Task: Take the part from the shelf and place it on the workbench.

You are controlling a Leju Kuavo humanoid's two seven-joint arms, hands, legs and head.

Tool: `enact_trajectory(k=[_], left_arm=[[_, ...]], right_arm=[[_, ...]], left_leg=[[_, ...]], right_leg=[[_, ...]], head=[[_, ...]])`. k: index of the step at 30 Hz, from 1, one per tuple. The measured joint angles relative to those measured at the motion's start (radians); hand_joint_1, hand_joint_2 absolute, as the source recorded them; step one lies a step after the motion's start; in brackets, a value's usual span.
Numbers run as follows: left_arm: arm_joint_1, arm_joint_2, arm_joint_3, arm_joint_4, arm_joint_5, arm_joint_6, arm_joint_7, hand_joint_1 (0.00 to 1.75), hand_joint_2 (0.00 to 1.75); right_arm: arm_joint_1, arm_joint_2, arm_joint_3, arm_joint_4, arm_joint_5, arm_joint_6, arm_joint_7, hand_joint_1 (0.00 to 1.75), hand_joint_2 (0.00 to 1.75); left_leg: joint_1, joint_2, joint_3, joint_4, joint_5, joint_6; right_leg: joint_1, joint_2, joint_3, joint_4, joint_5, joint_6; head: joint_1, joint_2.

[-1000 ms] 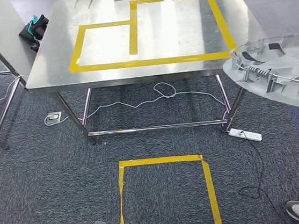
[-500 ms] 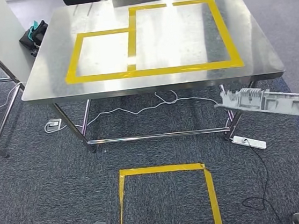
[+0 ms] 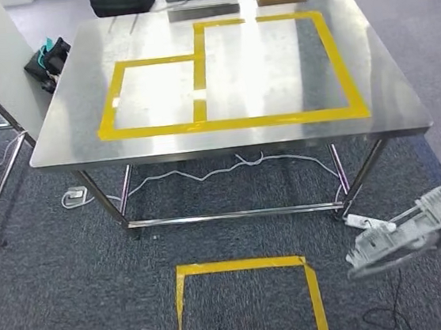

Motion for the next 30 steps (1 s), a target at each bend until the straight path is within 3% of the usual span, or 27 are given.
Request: enact_trajectory(k=[2,5,6,7,8,10,11,12,15,17,19,21,22,23,25,27,28,30], left_arm=[[-0.002,0.0,0.0,0.0,-0.002,0.0,0.0,0.0,1.75],[-0.001,-0.001,0.0,0.0,-0.004,-0.001,0.0,0.0,1.75],[0.0,-0.001,0.0,0.0,-0.004,-0.002,0.0,0.0,1.75],[0.001,-0.001,0.0,0.0,-0.005,-0.003,0.0,0.0,1.75],[0.001,-0.002,0.0,0.0,-0.005,-0.004,0.0,0.0,1.75],[0.0,-0.002,-0.001,0.0,-0.006,-0.004,0.001,0.0,1.75],[-0.001,-0.001,-0.002,0.0,-0.008,-0.005,0.002,0.0,1.75],[-0.002,-0.001,-0.002,0.0,-0.01,-0.005,0.003,0.0,1.75],[-0.006,0.0,-0.005,0.0,-0.016,-0.005,0.005,0.0,1.75],[-0.01,0.0,-0.007,0.0,-0.017,-0.006,0.004,0.0,1.75],[-0.012,0.0,-0.008,0.0,-0.018,-0.006,0.004,0.0,1.75],[-0.01,-0.002,-0.008,0.0,-0.021,-0.007,0.004,0.0,1.75],[-0.008,-0.002,-0.008,0.0,-0.022,-0.007,0.004,0.0,1.75],[-0.007,-0.002,-0.008,0.0,-0.023,-0.007,0.004,0.0,1.75],[-0.005,-0.002,-0.008,0.001,-0.025,-0.007,0.004,0.0,1.75],[-0.003,-0.002,-0.008,0.001,-0.025,-0.007,0.004,0.0,1.75],[-0.001,-0.002,-0.008,0.001,-0.026,-0.007,0.004,0.0,1.75],[-0.002,-0.003,-0.008,0.001,-0.027,-0.007,0.004,0.0,1.75]], right_arm=[[-0.002,0.002,0.001,-0.001,0.002,-0.001,0.0,1.75,1.75],[-0.001,0.005,0.003,0.0,0.004,-0.001,0.001,1.75,1.75],[0.0,0.006,0.005,0.0,0.005,-0.001,0.001,1.75,1.75],[-0.001,0.008,0.006,0.0,0.005,-0.001,0.001,1.75,1.75],[-0.002,0.008,0.007,0.0,0.006,-0.002,0.001,1.75,1.75],[-0.004,0.008,0.007,0.0,0.014,-0.004,0.002,1.75,1.75],[-0.007,0.008,0.006,0.0,0.022,-0.006,0.005,1.75,1.75],[-0.009,0.006,0.004,0.0,0.032,-0.009,0.009,1.75,1.75],[-0.024,-0.011,-0.017,0.0,0.05,-0.011,0.019,1.75,1.75],[-0.035,-0.021,-0.033,-0.001,0.054,-0.012,0.021,1.75,1.75],[-0.041,-0.03,-0.04,-0.001,0.068,-0.017,0.024,1.75,1.75],[-0.051,-0.038,-0.044,0.0,0.086,-0.027,0.03,1.75,1.75],[-0.062,-0.043,-0.046,0.0,0.09,-0.032,0.035,1.75,1.75],[-0.076,-0.05,-0.048,0.002,0.092,-0.036,0.04,1.75,1.75],[-0.104,-0.065,-0.05,0.005,0.094,-0.04,0.049,1.75,1.75],[-0.125,-0.076,-0.05,0.009,0.099,-0.042,0.055,1.75,1.75],[-0.131,-0.08,-0.05,0.012,0.101,-0.043,0.058,1.75,1.75],[-0.158,-0.097,-0.051,0.017,0.103,-0.04,0.067,1.75,1.75]], left_leg=[[0.001,-0.001,0.03,-0.003,-0.009,0.011],[-0.002,0.0,0.063,-0.003,-0.035,0.018],[-0.003,0.0,0.077,-0.003,-0.046,0.019],[-0.004,-0.001,0.094,-0.003,-0.058,0.02],[-0.004,-0.001,0.114,-0.003,-0.071,0.02],[-0.004,-0.003,0.154,-0.003,-0.101,0.016],[-0.006,-0.004,0.169,-0.005,-0.115,0.013],[-0.007,-0.005,0.18,-0.01,-0.128,0.009],[-0.009,-0.004,0.201,-0.011,-0.136,-0.005],[-0.005,0.0,0.171,0.051,-0.147,-0.02],[0.003,0.003,0.082,0.177,-0.189,-0.036],[0.01,0.003,-0.01,0.27,-0.223,-0.043],[0.011,0.003,-0.036,0.275,-0.218,-0.044],[0.011,0.003,-0.045,0.246,-0.192,-0.042],[0.008,0.005,-0.036,0.134,-0.083,-0.03],[0.001,0.006,-0.023,0.041,-0.011,-0.016],[-0.002,0.005,-0.015,0.015,-0.002,-0.011],[-0.005,0.003,0.015,-0.014,-0.011,-0.001]], right_leg=[[0.0,-0.004,-0.027,0.063,-0.03,0.007],[0.005,-0.005,-0.142,0.236,-0.1,0.01],[0.007,-0.005,-0.172,0.261,-0.108,0.009],[0.008,-0.005,-0.186,0.252,-0.099,0.007],[0.008,-0.005,-0.186,0.213,-0.069,0.005],[0.009,-0.007,-0.167,0.092,0.034,0.001],[0.01,-0.009,-0.157,0.045,0.069,-0.003],[0.011,-0.01,-0.148,0.017,0.089,-0.008],[0.009,-0.005,-0.122,-0.002,0.083,-0.029],[0.005,-0.003,-0.1,-0.005,0.077,-0.04],[0.003,-0.004,-0.086,-0.006,0.063,-0.044],[0.001,-0.003,-0.069,-0.006,0.045,-0.043],[0.0,-0.003,-0.057,-0.006,0.034,-0.041],[-0.001,-0.003,-0.042,-0.007,0.023,-0.039],[-0.002,-0.003,-0.011,-0.013,0.002,-0.033],[-0.001,0.0,0.017,-0.032,-0.022,-0.023],[-0.002,0.001,0.033,-0.038,-0.023,-0.016],[-0.004,0.001,0.066,-0.047,-0.022,-0.001]], head=[[0.004,0.0],[0.008,0.0],[0.008,0.0],[0.008,0.0],[0.008,0.0],[0.009,0.0],[0.01,0.0],[0.01,0.0],[0.011,0.0],[0.005,0.0],[0.0,0.0],[-0.001,0.0],[0.0,0.0],[-0.001,0.0],[-0.001,0.0],[-0.001,0.0],[-0.001,0.0],[-0.002,0.0]])
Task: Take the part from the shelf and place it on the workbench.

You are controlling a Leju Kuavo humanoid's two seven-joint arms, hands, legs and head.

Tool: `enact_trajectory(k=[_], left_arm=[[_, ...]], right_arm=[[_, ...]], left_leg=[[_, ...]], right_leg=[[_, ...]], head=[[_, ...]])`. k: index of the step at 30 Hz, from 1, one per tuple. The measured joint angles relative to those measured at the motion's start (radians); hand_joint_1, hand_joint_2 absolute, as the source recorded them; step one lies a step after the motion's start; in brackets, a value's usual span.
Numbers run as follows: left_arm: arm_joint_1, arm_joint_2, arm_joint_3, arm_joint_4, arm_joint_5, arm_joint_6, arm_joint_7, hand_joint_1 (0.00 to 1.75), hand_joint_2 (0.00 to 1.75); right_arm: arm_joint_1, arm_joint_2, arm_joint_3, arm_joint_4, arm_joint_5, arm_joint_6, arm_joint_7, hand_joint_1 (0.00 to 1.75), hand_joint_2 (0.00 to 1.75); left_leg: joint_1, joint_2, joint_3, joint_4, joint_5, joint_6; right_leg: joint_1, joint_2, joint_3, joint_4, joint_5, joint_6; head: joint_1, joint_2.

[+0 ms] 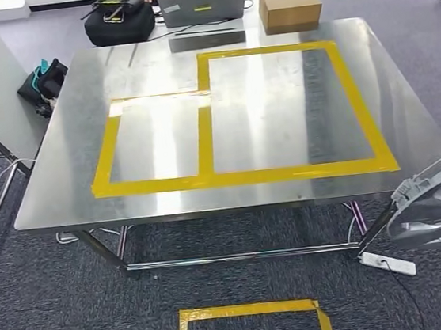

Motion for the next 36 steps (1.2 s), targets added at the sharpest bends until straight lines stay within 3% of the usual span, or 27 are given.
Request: enact_trajectory(k=[2,3,6,7,8,9,12,13,14,16,18,19,21,22,23,24,25,27,28,29,32,34,36], left_arm=[[-0.004,-0.001,0.0,0.0,-0.002,0.0,-0.001,0.0,1.75],[-0.005,-0.001,0.0,0.0,-0.003,0.0,-0.001,0.0,1.75],[-0.006,-0.004,0.0,0.0,-0.007,0.0,-0.001,0.0,1.75],[-0.005,-0.004,0.0,0.0,-0.007,0.0,-0.001,0.0,1.75],[-0.003,-0.004,0.0,0.0,-0.008,0.0,-0.001,0.0,1.75],[-0.002,-0.004,0.0,0.0,-0.008,0.0,-0.001,0.0,1.75],[0.001,-0.002,0.0,0.001,-0.01,-0.001,-0.001,0.0,1.75],[0.001,-0.001,0.0,0.002,-0.011,-0.001,0.0,0.0,1.75],[0.0,0.0,0.0,0.002,-0.012,-0.001,0.0,0.0,1.75],[-0.006,0.002,0.0,0.001,-0.013,-0.001,0.001,0.0,1.75],[-0.01,0.002,0.0,0.0,-0.016,0.0,0.0,0.0,1.75],[-0.011,0.001,0.0,0.0,-0.017,0.001,0.0,0.0,1.75],[-0.008,0.001,0.0,0.0,-0.023,0.007,0.0,0.0,1.75],[-0.007,0.001,0.0,0.0,-0.025,0.009,-0.001,0.0,1.75],[-0.006,0.002,0.0,0.0,-0.028,0.011,-0.002,0.0,1.75],[-0.005,0.002,0.0,0.0,-0.029,0.011,-0.004,0.0,1.75],[-0.004,0.002,0.0,0.0,-0.03,0.011,-0.005,0.0,1.75],[-0.001,0.004,0.0,0.001,-0.031,0.008,-0.006,0.0,1.75],[0.001,0.004,0.0,0.001,-0.031,0.007,-0.008,0.0,1.75],[0.001,0.005,0.0,0.001,-0.03,0.005,-0.011,0.0,1.75],[-0.005,0.005,0.0,0.001,-0.029,0.002,-0.018,0.0,1.75],[-0.011,0.004,0.0,0.001,-0.028,0.002,-0.019,0.0,1.75],[-0.014,0.003,0.0,0.001,-0.028,0.002,-0.02,0.0,1.75]], right_arm=[[-0.046,-0.023,-0.001,0.009,-0.008,0.011,0.01,1.75,1.75],[-0.069,-0.032,0.0,0.016,-0.013,0.019,0.014,1.75,1.75],[-0.106,-0.051,0.002,0.036,-0.019,0.034,0.019,1.75,1.75],[-0.113,-0.055,0.004,0.042,-0.019,0.038,0.019,1.75,1.75],[-0.123,-0.06,0.007,0.05,-0.019,0.044,0.02,1.75,1.75],[-0.137,-0.066,0.012,0.058,-0.019,0.049,0.022,1.75,1.75],[-0.193,-0.084,0.038,0.102,-0.02,0.07,0.03,1.75,1.75],[-0.212,-0.091,0.05,0.118,-0.022,0.077,0.033,1.75,1.75],[-0.233,-0.102,0.059,0.13,-0.024,0.084,0.036,1.75,1.75],[-0.28,-0.125,0.07,0.149,-0.03,0.094,0.04,1.75,1.75],[-0.319,-0.141,0.079,0.169,-0.035,0.1,0.042,1.75,1.75],[-0.329,-0.145,0.084,0.18,-0.036,0.102,0.043,1.75,1.75],[-0.336,-0.15,0.096,0.201,-0.037,0.105,0.043,1.75,1.75],[-0.336,-0.151,0.1,0.209,-0.037,0.105,0.043,1.75,1.75],[-0.336,-0.152,0.104,0.216,-0.037,0.105,0.043,1.75,1.75],[-0.336,-0.152,0.109,0.223,-0.036,0.105,0.043,1.75,1.75],[-0.336,-0.152,0.114,0.229,-0.036,0.105,0.043,1.75,1.75],[-0.336,-0.151,0.125,0.242,-0.035,0.105,0.043,1.75,1.75],[-0.335,-0.15,0.129,0.248,-0.035,0.105,0.042,1.75,1.75],[-0.336,-0.151,0.133,0.252,-0.035,0.105,0.042,1.75,1.75],[-0.341,-0.158,0.135,0.258,-0.034,0.104,0.043,1.75,1.75],[-0.343,-0.161,0.135,0.259,-0.034,0.104,0.044,1.75,1.75],[-0.343,-0.162,0.136,0.261,-0.034,0.103,0.044,1.75,1.75]], left_leg=[[0.001,0.001,0.037,-0.013,0.002,0.012],[0.001,0.002,0.052,-0.015,0.002,0.018],[0.001,0.003,0.087,-0.014,-0.027,0.024],[0.001,0.001,0.101,-0.014,-0.04,0.024],[0.001,-0.001,0.119,-0.014,-0.056,0.024],[0.001,-0.003,0.139,-0.014,-0.072,0.022],[-0.002,-0.006,0.188,-0.011,-0.121,0.012],[-0.002,-0.006,0.197,-0.011,-0.133,0.007],[-0.003,-0.006,0.201,-0.008,-0.136,0.002],[-0.005,-0.004,0.169,0.041,-0.114,-0.011],[-0.001,-0.001,0.084,0.159,-0.087,-0.028],[0.003,0.0,0.033,0.22,-0.095,-0.035],[0.012,0.001,-0.056,0.289,-0.162,-0.044],[0.014,0.002,-0.085,0.291,-0.192,-0.045],[0.016,0.002,-0.102,0.27,-0.199,-0.045],[0.016,0.002,-0.109,0.227,-0.173,-0.044],[0.016,0.002,-0.109,0.171,-0.112,-0.04],[0.014,0.002,-0.107,0.056,0.04,-0.029],[0.013,0.001,-0.105,0.026,0.092,-0.026],[0.012,-0.001,-0.105,0.013,0.114,-0.024],[0.016,-0.002,-0.091,0.014,0.107,-0.016],[0.018,-0.001,-0.079,0.009,0.1,-0.005],[0.014,-0.001,-0.07,0.01,0.09,0.004]], right_leg=[[-0.001,-0.004,-0.002,0.036,-0.012,0.008],[0.0,-0.006,-0.029,0.083,-0.031,0.009],[0.004,-0.007,-0.165,0.246,-0.106,0.012],[0.004,-0.007,-0.199,0.257,-0.125,0.013],[0.004,-0.007,-0.22,0.239,-0.125,0.014],[0.003,-0.008,-0.231,0.199,-0.1,0.013],[0.004,-0.012,-0.235,0.072,0.101,0.006],[0.007,-0.012,-0.233,0.056,0.141,-0.001],[0.008,-0.011,-0.23,0.055,0.139,-0.01],[0.003,-0.007,-0.217,0.05,0.13,-0.022],[-0.003,-0.008,-0.191,0.036,0.12,-0.029],[-0.004,-0.01,-0.176,0.028,0.114,-0.032],[-0.007,-0.012,-0.144,0.015,0.098,-0.033],[-0.009,-0.012,-0.128,0.01,0.087,-0.032],[-0.011,-0.012,-0.112,0.008,0.076,-0.03],[-0.014,-0.012,-0.095,0.007,0.064,-0.027],[-0.016,-0.012,-0.082,0.006,0.052,-0.021],[-0.016,-0.008,-0.064,0.011,0.025,-0.006],[-0.015,-0.006,-0.059,0.012,0.01,0.0],[-0.014,-0.004,-0.054,0.012,-0.003,0.006],[-0.014,-0.006,-0.043,0.018,-0.035,0.018],[-0.01,-0.008,-0.085,0.107,-0.083,0.019],[-0.004,-0.008,-0.169,0.242,-0.135,0.016]], head=[[0.003,0.0],[0.005,-0.001],[0.008,0.0],[0.009,0.0],[0.01,0.0],[0.01,0.0],[0.01,-0.001],[0.009,-0.001],[0.006,-0.001],[0.003,-0.001],[0.001,0.0],[0.0,0.0],[0.0,0.0],[0.0,0.0],[-0.001,0.0],[-0.001,0.0],[-0.001,0.0],[-0.003,0.0],[-0.004,0.0],[-0.005,0.0],[-0.003,0.0],[0.001,0.0],[0.002,0.0]])
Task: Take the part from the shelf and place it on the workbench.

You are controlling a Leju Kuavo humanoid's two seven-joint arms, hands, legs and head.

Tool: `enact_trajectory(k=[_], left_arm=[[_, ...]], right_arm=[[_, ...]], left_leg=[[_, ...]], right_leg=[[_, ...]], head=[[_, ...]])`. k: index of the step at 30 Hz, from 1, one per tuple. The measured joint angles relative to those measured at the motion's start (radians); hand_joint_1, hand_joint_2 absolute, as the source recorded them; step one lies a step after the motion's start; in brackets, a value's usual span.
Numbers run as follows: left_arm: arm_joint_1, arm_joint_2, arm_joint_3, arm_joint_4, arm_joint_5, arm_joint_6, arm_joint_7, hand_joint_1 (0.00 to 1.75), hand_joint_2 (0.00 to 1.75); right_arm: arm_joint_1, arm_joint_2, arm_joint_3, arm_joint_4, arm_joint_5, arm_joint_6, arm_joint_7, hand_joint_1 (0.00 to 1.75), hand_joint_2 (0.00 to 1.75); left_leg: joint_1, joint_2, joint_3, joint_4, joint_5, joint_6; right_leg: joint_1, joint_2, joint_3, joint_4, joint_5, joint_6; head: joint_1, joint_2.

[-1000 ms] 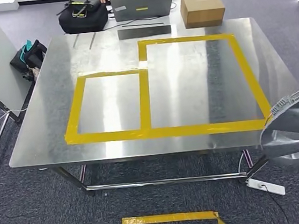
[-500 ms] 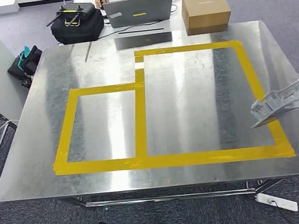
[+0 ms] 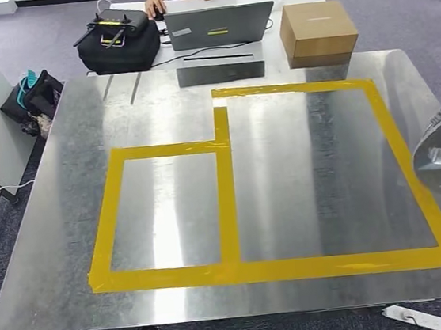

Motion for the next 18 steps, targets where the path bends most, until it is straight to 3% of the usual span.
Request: enact_trajectory(k=[1,2,3,5,7,12,18], left_arm=[[0.0,-0.001,0.0,0.0,0.0,0.0,0.0,0.0,1.75],[0.001,-0.001,0.0,0.0,0.0,0.0,0.0,0.0,1.75],[0.002,-0.001,0.0,0.0,0.0,0.0,0.0,0.0,1.75],[0.001,-0.001,0.0,0.0,0.001,-0.001,0.0,0.0,1.75],[0.001,-0.001,0.0,0.0,0.001,-0.003,0.0,0.0,1.75],[0.002,0.0,0.0,0.0,-0.002,-0.006,0.0,0.0,1.75],[-0.008,0.0,0.0,0.0,-0.015,-0.018,0.003,0.0,1.75]], right_arm=[[0.002,0.0,0.002,0.002,0.0,0.0,0.0,1.75,1.75],[0.005,0.0,0.003,0.003,0.0,0.0,0.0,1.75,1.75],[0.006,0.0,0.004,0.004,0.0,0.0,0.0,1.75,1.75],[0.007,0.0,0.005,0.006,0.0,0.0,0.0,1.75,1.75],[0.009,0.0,0.006,0.006,0.0,0.0,0.0,1.75,1.75],[0.016,0.001,0.017,0.013,0.014,0.001,-0.008,1.75,1.75],[0.002,0.063,0.114,0.055,0.085,-0.013,-0.023,1.75,1.75]], left_leg=[[-0.003,-0.001,0.005,0.0,-0.005,0.003],[-0.006,-0.002,0.01,0.001,-0.011,0.004],[-0.007,-0.004,0.016,0.002,-0.016,0.004],[-0.011,-0.01,0.026,0.006,-0.025,0.0],[-0.014,-0.015,0.029,0.01,-0.028,-0.006],[-0.017,-0.016,0.03,0.007,-0.026,0.009],[-0.012,-0.015,0.034,-0.002,-0.021,-0.004]], right_leg=[[0.003,0.0,-0.033,0.038,-0.001,-0.002],[0.005,0.0,-0.051,0.041,0.021,-0.005],[0.007,0.0,-0.049,0.004,0.063,-0.008],[0.011,0.0,-0.017,-0.12,0.157,-0.013],[0.014,0.0,0.009,-0.194,0.202,-0.02],[0.015,0.003,0.014,-0.202,0.207,-0.026],[0.022,0.004,0.013,-0.202,0.207,-0.035]], head=[[0.0,0.0],[0.0,0.0],[0.0,0.0],[-0.001,0.0],[-0.001,0.0],[-0.002,0.0],[-0.002,0.0]])
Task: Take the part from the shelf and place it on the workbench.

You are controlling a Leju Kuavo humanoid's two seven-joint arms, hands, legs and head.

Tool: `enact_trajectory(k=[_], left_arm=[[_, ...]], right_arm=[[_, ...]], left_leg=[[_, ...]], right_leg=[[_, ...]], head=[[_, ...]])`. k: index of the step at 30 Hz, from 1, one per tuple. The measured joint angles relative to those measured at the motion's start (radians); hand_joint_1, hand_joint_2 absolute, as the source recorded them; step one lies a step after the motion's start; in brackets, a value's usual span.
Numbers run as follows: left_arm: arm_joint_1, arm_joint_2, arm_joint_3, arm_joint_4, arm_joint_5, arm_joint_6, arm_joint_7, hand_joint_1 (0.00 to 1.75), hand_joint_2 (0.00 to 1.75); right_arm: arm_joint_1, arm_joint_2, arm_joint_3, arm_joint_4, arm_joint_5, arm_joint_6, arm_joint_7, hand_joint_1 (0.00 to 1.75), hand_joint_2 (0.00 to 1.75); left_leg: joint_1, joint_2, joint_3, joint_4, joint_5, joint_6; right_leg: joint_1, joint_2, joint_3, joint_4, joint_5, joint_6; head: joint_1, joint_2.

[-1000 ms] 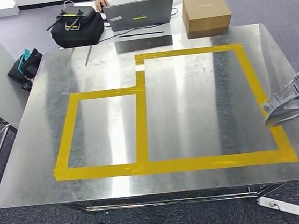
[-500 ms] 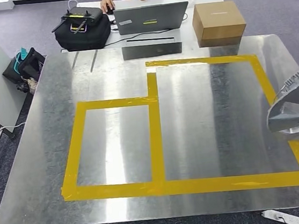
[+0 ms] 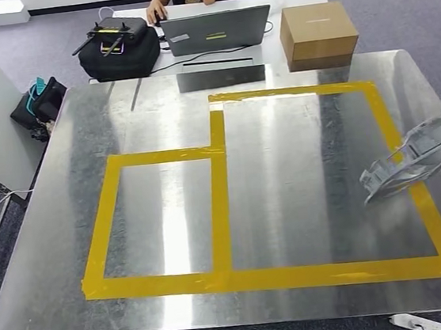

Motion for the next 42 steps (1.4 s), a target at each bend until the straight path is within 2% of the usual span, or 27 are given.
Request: enact_trajectory(k=[4,8,10,13,16,19,22,26,31,36,40,42], left_arm=[[-0.003,0.0,0.0,0.0,-0.006,-0.005,0.002,0.0,1.75],[-0.004,0.001,0.0,0.0,-0.01,-0.005,0.003,0.0,1.75],[-0.005,0.0,0.0,0.0,-0.016,-0.005,0.006,0.0,1.75],[-0.008,0.0,-0.001,0.0,-0.03,-0.006,0.012,0.0,1.75],[-0.011,0.001,-0.005,0.0,-0.047,-0.008,0.021,0.0,1.75],[-0.017,0.001,-0.012,-0.001,-0.062,-0.009,0.029,0.0,1.75],[-0.022,0.0,-0.018,-0.001,-0.065,-0.009,0.033,0.0,1.75],[-0.02,0.001,-0.019,-0.001,-0.07,-0.008,0.035,0.0,1.75],[-0.016,-0.001,-0.021,-0.001,-0.072,-0.003,0.035,0.0,1.75],[-0.014,-0.002,-0.02,-0.001,-0.073,-0.002,0.035,0.0,1.75],[-0.015,-0.003,-0.02,-0.001,-0.073,-0.002,0.035,0.0,1.75],[-0.015,-0.003,-0.02,-0.001,-0.075,0.0,0.035,0.0,1.75]], right_arm=[[0.005,0.044,0.064,0.038,0.021,-0.032,0.0,1.75,1.75],[0.001,0.067,0.086,0.053,0.021,-0.039,-0.006,1.75,1.75],[0.002,0.097,0.094,0.061,0.028,-0.043,-0.021,1.75,1.75],[0.001,0.166,0.116,0.084,0.065,-0.076,-0.036,1.75,1.75],[-0.018,0.26,0.168,0.122,0.104,-0.115,-0.035,1.75,1.75],[-0.051,0.358,0.249,0.171,0.136,-0.146,-0.03,1.75,1.75],[-0.077,0.417,0.314,0.204,0.148,-0.156,-0.026,1.75,1.75],[-0.099,0.453,0.354,0.223,0.15,-0.158,-0.024,1.75,1.75],[-0.083,0.49,0.384,0.202,0.142,-0.172,-0.004,1.75,1.75],[-0.042,0.539,0.421,0.155,0.118,-0.148,0.009,1.75,1.75],[-0.035,0.545,0.427,0.152,0.114,-0.143,0.01,1.75,1.75],[0.036,0.583,0.463,0.155,0.102,-0.132,0.023,1.75,1.75]], left_leg=[[0.001,-0.001,0.0,-0.002,0.002,-0.011],[0.001,-0.001,-0.001,-0.002,0.001,-0.014],[0.001,-0.001,0.0,-0.002,0.001,-0.016],[0.001,0.0,0.001,-0.002,0.002,-0.016],[0.005,0.0,0.009,-0.002,-0.002,-0.021],[0.015,0.003,0.032,-0.002,-0.013,-0.028],[0.024,0.002,0.05,-0.007,-0.015,-0.031],[0.026,0.0,0.054,-0.014,-0.011,-0.029],[0.027,-0.001,0.056,-0.014,-0.017,-0.026],[0.027,-0.001,0.057,-0.014,-0.022,-0.025],[0.027,-0.001,0.057,-0.014,-0.022,-0.025],[0.024,-0.001,0.053,-0.014,-0.022,-0.025]], right_leg=[[0.001,-0.002,-0.001,0.0,0.001,-0.003],[0.001,-0.001,0.0,0.0,0.001,-0.004],[0.001,-0.001,0.0,0.0,0.001,-0.004],[0.002,-0.001,0.002,-0.001,0.002,-0.005],[0.005,0.001,0.007,-0.006,0.001,-0.007],[0.015,0.004,0.028,-0.018,-0.007,-0.021],[0.023,0.001,0.053,-0.033,-0.01,-0.029],[0.026,-0.002,0.061,-0.047,0.003,-0.022],[0.026,-0.004,0.068,-0.053,-0.001,-0.022],[0.027,-0.004,0.071,-0.055,-0.005,-0.021],[0.027,-0.004,0.071,-0.056,-0.006,-0.021],[0.025,-0.003,0.071,-0.054,-0.005,-0.019]], head=[[0.0,0.0],[0.0,0.0],[0.0,0.0],[0.0,0.0],[0.0,0.0],[0.0,0.0],[0.001,0.0],[0.0,0.0],[0.001,0.0],[0.0,0.0],[0.001,0.0],[0.001,0.0]])
